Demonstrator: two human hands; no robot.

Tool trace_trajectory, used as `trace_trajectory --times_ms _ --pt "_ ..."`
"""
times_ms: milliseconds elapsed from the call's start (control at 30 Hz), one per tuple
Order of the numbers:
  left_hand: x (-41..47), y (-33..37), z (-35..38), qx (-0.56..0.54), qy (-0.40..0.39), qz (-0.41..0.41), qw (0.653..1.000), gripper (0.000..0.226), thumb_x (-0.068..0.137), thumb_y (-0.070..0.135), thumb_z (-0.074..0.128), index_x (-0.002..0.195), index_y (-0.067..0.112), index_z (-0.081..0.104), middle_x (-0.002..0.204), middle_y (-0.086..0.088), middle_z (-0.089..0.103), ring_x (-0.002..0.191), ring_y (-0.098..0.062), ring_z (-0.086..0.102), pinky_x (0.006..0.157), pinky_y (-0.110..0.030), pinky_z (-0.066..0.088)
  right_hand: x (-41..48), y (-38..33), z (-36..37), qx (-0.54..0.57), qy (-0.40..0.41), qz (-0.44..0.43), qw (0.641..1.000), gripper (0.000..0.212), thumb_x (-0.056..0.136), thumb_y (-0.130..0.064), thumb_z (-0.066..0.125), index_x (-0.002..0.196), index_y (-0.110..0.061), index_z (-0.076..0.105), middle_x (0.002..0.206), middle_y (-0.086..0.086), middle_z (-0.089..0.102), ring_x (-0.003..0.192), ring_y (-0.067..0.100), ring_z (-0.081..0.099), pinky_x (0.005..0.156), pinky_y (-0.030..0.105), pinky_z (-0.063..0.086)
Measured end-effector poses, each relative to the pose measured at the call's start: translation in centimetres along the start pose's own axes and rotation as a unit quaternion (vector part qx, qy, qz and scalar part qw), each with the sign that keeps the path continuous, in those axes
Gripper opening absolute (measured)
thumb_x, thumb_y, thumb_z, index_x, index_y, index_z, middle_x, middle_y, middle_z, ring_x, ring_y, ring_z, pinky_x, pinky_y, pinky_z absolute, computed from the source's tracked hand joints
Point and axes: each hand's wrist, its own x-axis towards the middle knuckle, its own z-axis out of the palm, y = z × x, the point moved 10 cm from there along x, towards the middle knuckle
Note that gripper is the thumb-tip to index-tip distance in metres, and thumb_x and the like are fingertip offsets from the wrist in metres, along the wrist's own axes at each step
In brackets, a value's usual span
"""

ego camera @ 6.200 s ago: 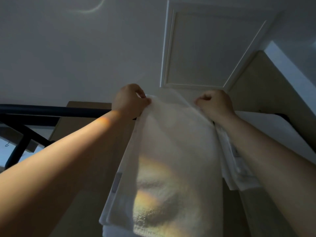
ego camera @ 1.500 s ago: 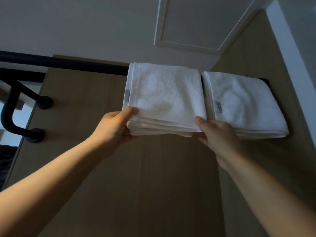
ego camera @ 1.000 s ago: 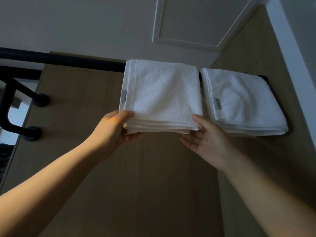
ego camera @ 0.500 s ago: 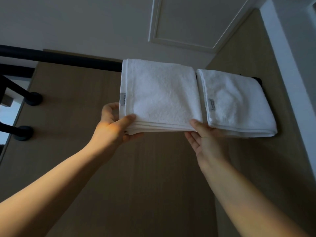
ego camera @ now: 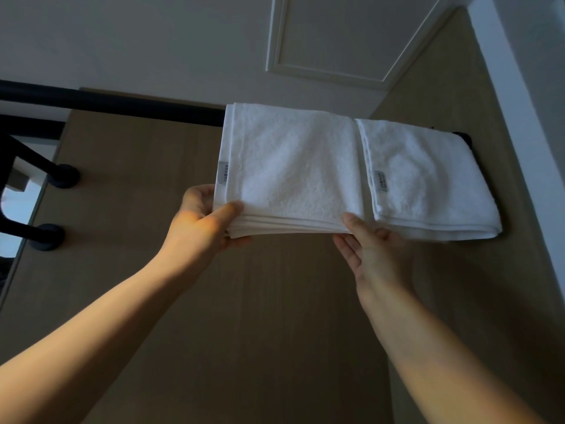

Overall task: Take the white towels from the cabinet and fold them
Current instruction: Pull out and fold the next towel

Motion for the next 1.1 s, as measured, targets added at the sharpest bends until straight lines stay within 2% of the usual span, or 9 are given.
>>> trace_trajectory --times_ms 100,300,533,633,767,867,967,1033,1100 --pt "0.0 -0.3 -0.1 0.016 0.008 -0.005 1.000 0.036 0.092 0.014 0.062 0.124 0.010 0.048 0.114 -0.007 0.062 0.093 -0.019 0.070 0.065 -0.033 0.060 -0.2 -0.3 -0.3 -0.007 0.010 -0.013 1.000 0.042 0.080 -0.001 0.077 0.072 -0.015 0.038 0.089 0.013 0.064 0.076 0.018 0.071 0.073 0.032 0.061" --pt "0.0 -0.1 -0.1 0.037 0.000 -0.012 0.999 0.030 0.092 0.013 0.061 0.120 0.005 0.053 0.097 -0.015 0.065 0.056 -0.013 0.066 0.052 -0.027 0.056 -0.6 -0.9 -0.1 -0.015 0.001 -0.027 1.000 0.032 0.080 -0.001 0.077 0.088 -0.015 0.050 0.080 0.007 0.064 0.071 0.014 0.072 0.067 0.028 0.060" --pt "-0.1 0.2 -0.1 0.061 0.001 -0.019 0.998 0.028 0.092 0.014 0.061 0.117 0.003 0.053 0.088 -0.012 0.064 0.048 -0.012 0.062 0.049 -0.026 0.055 -0.7 -1.4 -0.5 -0.067 0.004 -0.047 0.997 0.048 0.080 -0.006 0.078 0.065 -0.016 0.034 0.080 0.014 0.062 0.071 0.015 0.071 0.076 0.035 0.061" --pt "0.0 -0.3 -0.1 0.066 -0.006 -0.042 0.997 0.032 0.092 0.019 0.063 0.119 0.004 0.055 0.093 -0.014 0.065 0.053 -0.015 0.065 0.051 -0.026 0.055 -0.8 -1.1 -0.4 -0.081 0.009 -0.044 0.996 0.038 0.083 -0.010 0.077 0.070 -0.014 0.041 0.081 0.012 0.065 0.076 0.016 0.072 0.078 0.033 0.061" --pt "-0.5 -0.6 -0.5 0.082 -0.004 -0.040 0.996 0.042 0.088 0.030 0.068 0.120 0.005 0.056 0.092 -0.011 0.067 0.058 -0.018 0.069 0.054 -0.025 0.056 -1.9 0.8 -0.7 -0.127 -0.034 0.015 0.991 0.024 0.084 -0.021 0.076 0.094 -0.009 0.057 0.094 0.009 0.071 0.088 0.018 0.073 0.079 0.031 0.059" --pt "-2.1 -1.8 -0.7 0.114 -0.034 -0.084 0.989 0.067 0.074 0.048 0.071 0.125 0.008 0.053 0.105 -0.008 0.066 0.066 -0.024 0.072 0.055 -0.028 0.058 -3.8 1.7 -2.4 -0.284 -0.071 0.004 0.956 0.031 0.079 -0.021 0.080 0.099 -0.010 0.059 0.102 0.010 0.069 0.092 0.018 0.069 0.087 0.030 0.057" --pt "-4.4 -3.4 -1.0 0.197 -0.092 -0.119 0.969 0.075 0.060 0.064 0.077 0.110 0.012 0.061 0.100 -0.009 0.071 0.071 -0.025 0.073 0.064 -0.036 0.061 -5.7 1.7 -3.1 -0.409 -0.144 -0.039 0.901 0.023 0.079 -0.012 0.079 0.092 -0.009 0.061 0.090 0.008 0.068 0.081 0.012 0.064 0.068 0.009 0.048" --pt "-5.8 -4.3 -1.5 0.321 -0.136 -0.097 0.932 0.071 0.056 0.075 0.071 0.097 0.017 0.067 0.087 -0.004 0.074 0.073 -0.020 0.073 0.075 -0.041 0.060 -6.4 2.1 -3.9 -0.514 -0.183 -0.063 0.836 0.018 0.078 -0.016 0.081 0.085 -0.015 0.064 0.083 0.001 0.068 0.075 0.008 0.063 0.063 0.009 0.045" --pt "-7.5 -5.4 -1.6 0.449 -0.183 -0.063 0.872 0.056 0.066 0.071 0.068 0.092 0.022 0.070 0.080 0.004 0.073 0.075 -0.008 0.070 0.078 -0.033 0.057 -7.0 3.0 -5.0 -0.604 -0.214 -0.064 0.765 0.017 0.076 -0.023 0.082 0.079 -0.022 0.066 0.078 -0.007 0.068 0.073 0.004 0.063 0.068 0.018 0.049"
